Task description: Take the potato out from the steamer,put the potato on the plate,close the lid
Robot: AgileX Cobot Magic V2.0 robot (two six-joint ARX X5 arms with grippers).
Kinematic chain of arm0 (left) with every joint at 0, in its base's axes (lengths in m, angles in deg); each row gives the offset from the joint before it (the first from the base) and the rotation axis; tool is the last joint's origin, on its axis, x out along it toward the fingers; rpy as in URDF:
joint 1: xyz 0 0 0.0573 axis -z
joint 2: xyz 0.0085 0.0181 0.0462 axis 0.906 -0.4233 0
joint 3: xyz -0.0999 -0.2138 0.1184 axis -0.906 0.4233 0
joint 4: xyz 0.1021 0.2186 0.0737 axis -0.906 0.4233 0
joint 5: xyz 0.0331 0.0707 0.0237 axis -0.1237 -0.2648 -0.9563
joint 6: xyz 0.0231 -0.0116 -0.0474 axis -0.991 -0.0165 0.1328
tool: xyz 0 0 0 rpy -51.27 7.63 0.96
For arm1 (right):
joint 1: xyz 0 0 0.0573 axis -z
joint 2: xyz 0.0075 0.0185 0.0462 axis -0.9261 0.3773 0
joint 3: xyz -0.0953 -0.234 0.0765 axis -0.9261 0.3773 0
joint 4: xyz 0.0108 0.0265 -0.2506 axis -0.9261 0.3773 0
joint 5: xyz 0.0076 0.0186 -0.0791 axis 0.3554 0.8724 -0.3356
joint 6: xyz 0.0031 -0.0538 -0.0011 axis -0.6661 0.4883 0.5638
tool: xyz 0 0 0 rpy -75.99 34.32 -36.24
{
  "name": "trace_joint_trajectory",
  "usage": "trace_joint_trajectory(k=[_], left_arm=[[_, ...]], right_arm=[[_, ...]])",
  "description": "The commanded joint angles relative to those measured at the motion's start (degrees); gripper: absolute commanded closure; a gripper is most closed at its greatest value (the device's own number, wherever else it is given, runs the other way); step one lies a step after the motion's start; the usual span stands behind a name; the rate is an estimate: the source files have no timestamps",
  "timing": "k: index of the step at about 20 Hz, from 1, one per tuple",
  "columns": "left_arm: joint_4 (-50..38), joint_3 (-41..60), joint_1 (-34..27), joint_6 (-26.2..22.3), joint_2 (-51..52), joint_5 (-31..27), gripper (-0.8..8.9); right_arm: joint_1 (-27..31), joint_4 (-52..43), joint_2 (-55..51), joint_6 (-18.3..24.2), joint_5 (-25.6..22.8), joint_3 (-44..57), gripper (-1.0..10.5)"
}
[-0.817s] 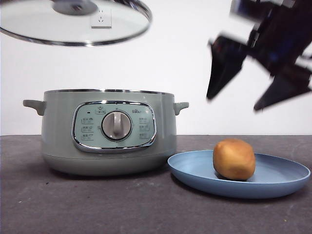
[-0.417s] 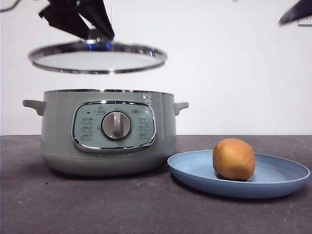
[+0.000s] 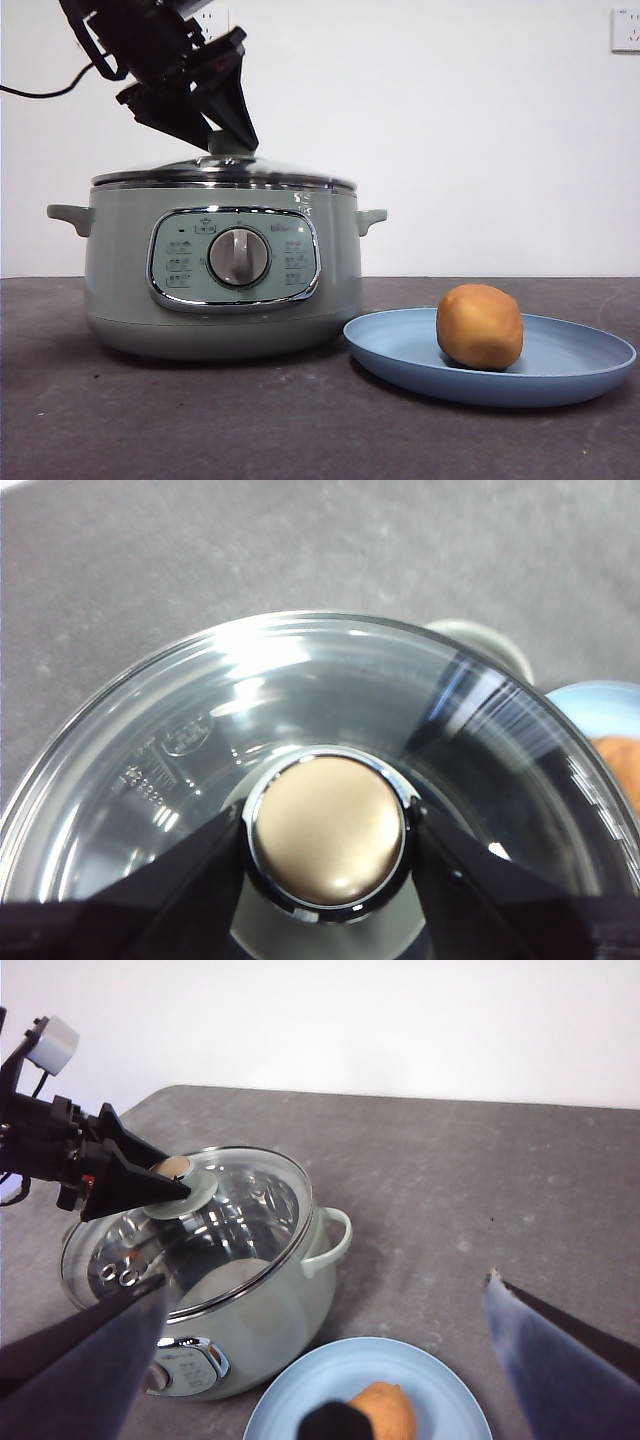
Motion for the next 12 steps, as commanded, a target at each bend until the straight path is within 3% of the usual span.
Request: trace_joint_trajectory(k=[1,6,7,9,10,12], left_arm=[[-2.23,-0.24,0.17,0.04,-0.42,0.11,8.22],[-0.09,-0.24,0.17,0.22,-0.57,0.22,7.97],[0.48,-0.24,0.17,0.35,-0.57,0.22,7.15],[1.16,-0.24,0.17,0.35,-0.57,-0.70,4.15],[1.36,-0.24,0.17,0.35,-0.57,-0.79,3.26],[1.64,-0.24,0.17,0.35,-0.46,-0.72,3.11]], right_arm=[[0.02,-0.33,-0.07,-0.52,-0.26,-0.04,3.8],[0.02,-0.33,-0.07,-0.52,-0.24,-0.04,3.8],[0.02,-0.33,-0.07,-0.52,-0.24,-0.04,3.8],[0.02,-0.28,-0.07,-0.55,-0.17,-0.04,3.8],[0.02,-0.17,-0.07,-0.55,-0.04,-0.04,3.8],[0.02,0.68,-0.07,-0.55,0.00,-0.04,3.8]])
